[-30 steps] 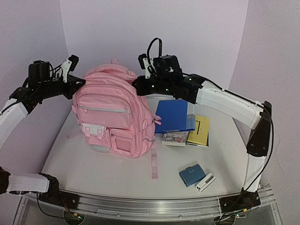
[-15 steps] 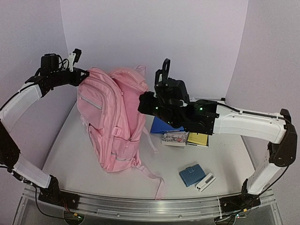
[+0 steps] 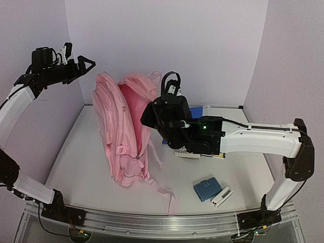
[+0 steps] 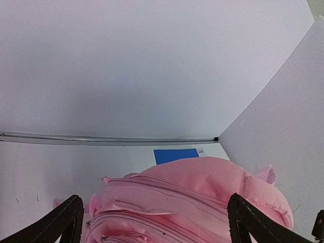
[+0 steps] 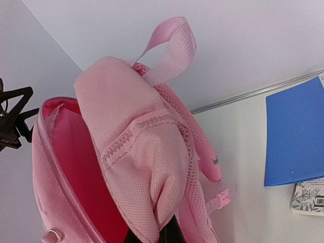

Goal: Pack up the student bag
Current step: Adjust the student bag at the center of the board.

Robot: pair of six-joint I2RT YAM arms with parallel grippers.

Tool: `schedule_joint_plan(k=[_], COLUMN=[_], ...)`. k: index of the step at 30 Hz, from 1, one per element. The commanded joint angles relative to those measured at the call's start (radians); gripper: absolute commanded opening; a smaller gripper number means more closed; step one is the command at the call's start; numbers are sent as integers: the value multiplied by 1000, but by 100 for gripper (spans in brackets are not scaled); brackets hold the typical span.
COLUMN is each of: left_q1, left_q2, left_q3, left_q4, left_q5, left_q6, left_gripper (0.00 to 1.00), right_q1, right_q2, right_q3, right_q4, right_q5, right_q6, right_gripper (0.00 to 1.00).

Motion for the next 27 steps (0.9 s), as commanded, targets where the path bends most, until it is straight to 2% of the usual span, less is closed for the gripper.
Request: schedule_joint_plan(k=[1, 4, 8, 14, 20, 22, 27], left_q1=[2, 3, 4, 3, 3, 3, 4], left_q2=[-41, -7, 34, 31, 31, 26, 13], left_q3=[48, 88, 137, 111, 80, 73, 56], left_q4=[-39, -97, -228, -374, -452, -473, -538], left_q5=[41, 85, 67, 48, 60, 40, -74], left_q6=[-179, -189, -141, -40, 22, 39, 92], left_gripper=[100, 100, 100, 100, 99, 96, 78], right_q1=[19, 29, 34, 37, 40, 40, 40], right_q2=[70, 102, 125, 140, 142, 141, 132], right_q3=[101, 133, 159, 171, 165, 160, 142], right_q4=[62, 62, 64, 63, 55, 53, 41], right_q5=[95, 118, 123, 161, 223, 233, 267], right_q6=[-53, -79, -92, -121, -163, -175, -187], right_gripper=[0, 0, 0, 0, 0, 0, 0])
